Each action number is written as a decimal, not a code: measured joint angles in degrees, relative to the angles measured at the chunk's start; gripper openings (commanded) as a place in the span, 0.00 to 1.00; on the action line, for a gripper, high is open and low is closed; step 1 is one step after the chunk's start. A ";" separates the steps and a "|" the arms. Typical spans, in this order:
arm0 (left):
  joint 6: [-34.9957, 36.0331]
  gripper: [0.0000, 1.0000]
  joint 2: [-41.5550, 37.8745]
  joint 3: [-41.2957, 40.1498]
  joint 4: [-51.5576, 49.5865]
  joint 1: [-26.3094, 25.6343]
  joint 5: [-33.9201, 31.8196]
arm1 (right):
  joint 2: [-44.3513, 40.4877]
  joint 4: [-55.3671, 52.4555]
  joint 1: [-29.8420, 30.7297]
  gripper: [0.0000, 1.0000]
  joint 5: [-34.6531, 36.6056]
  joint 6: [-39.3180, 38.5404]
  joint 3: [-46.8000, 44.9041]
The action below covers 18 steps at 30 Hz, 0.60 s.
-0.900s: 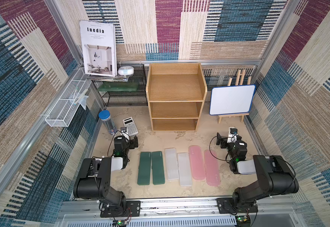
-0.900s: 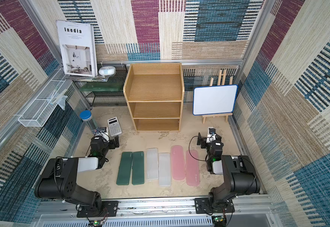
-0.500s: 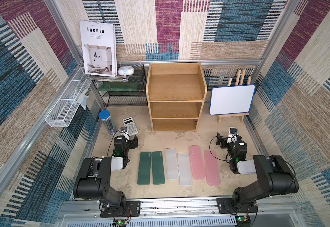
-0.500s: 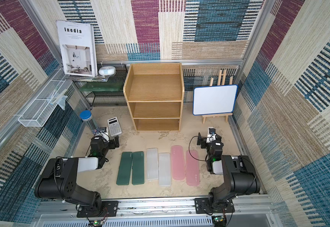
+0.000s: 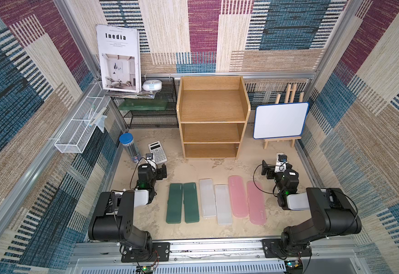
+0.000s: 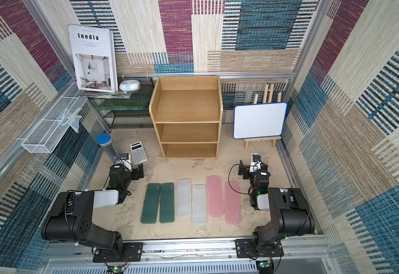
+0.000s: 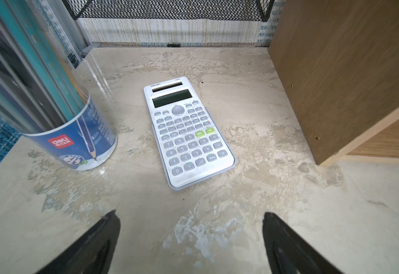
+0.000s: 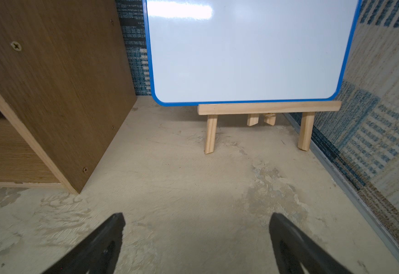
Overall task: Place the pencil cases on the shelf according to color
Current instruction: Pick up the pencil case from the center of the board.
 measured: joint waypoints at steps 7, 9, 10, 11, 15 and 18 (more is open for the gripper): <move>-11.10 0.98 -5.62 20.70 -27.08 -1.22 -12.00 | -7.78 -27.45 0.24 0.99 5.95 4.44 21.33; -15.47 0.98 -6.99 22.58 -35.01 -1.84 -12.85 | -9.62 -38.14 0.24 1.00 8.55 7.78 24.70; -17.29 0.98 -7.74 23.17 -37.92 -1.95 -12.90 | -11.02 -43.15 0.26 0.99 9.20 9.51 25.55; -19.52 0.98 -8.85 23.76 -41.29 -1.97 -12.70 | -12.70 -47.69 0.26 0.98 9.46 11.30 25.92; -26.69 0.97 -13.31 24.76 -51.36 -3.65 -10.73 | -19.52 -63.10 1.18 0.90 5.42 17.97 25.94; -30.01 0.98 -16.22 24.68 -56.87 -6.99 -9.01 | -24.15 -72.19 3.08 0.87 0.81 22.14 25.00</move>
